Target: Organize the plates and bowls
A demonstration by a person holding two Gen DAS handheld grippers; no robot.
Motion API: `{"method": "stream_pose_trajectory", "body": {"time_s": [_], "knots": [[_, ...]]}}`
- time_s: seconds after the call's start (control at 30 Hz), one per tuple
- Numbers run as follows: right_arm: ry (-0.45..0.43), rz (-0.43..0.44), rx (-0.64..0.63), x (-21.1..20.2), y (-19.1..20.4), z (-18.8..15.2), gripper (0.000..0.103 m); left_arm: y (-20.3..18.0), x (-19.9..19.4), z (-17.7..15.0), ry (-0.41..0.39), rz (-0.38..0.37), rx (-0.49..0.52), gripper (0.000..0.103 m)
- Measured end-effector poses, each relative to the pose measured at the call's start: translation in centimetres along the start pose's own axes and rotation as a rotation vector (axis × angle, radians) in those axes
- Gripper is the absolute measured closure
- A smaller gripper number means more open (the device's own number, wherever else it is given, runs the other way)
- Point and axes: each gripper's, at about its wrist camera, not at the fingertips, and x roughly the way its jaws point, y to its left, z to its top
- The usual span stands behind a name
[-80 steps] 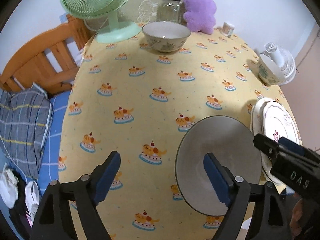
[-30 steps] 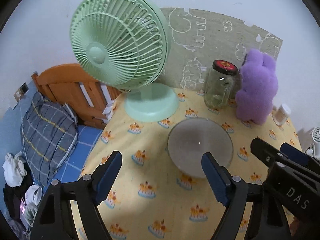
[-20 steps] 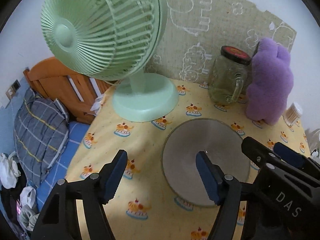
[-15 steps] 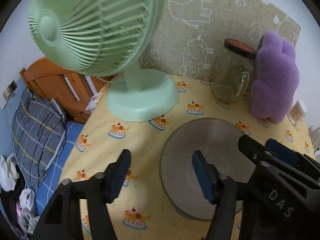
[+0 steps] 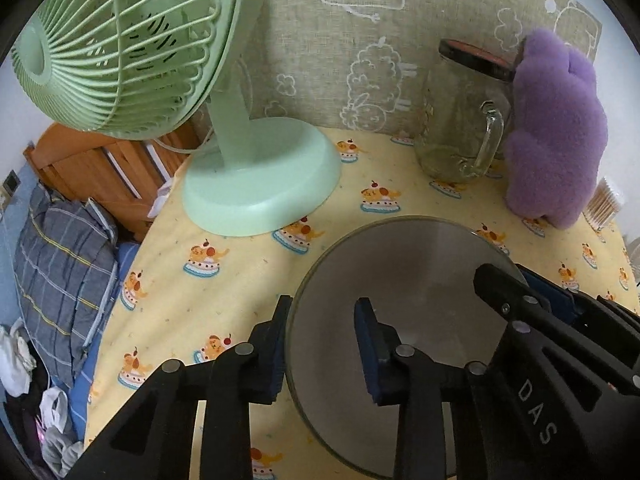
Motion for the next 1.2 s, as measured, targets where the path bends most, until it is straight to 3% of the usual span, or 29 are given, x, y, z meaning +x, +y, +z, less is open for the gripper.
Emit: {"method": "stream_pose_trajectory", "body": {"time_s": [0.63,1.2], "knots": [[0.043,-0.016,0.037,-2.1,-0.4,-1.2,0.080,-0.5,-2.0,-0.8,0.026,0.007,0.052,0.075],[-0.024,-0.055,0.064,-11.3,0.1,-3.8,0.080,-0.2,-10.5,-3.1,-0.032,-0.059,0.083,0.075]]}}
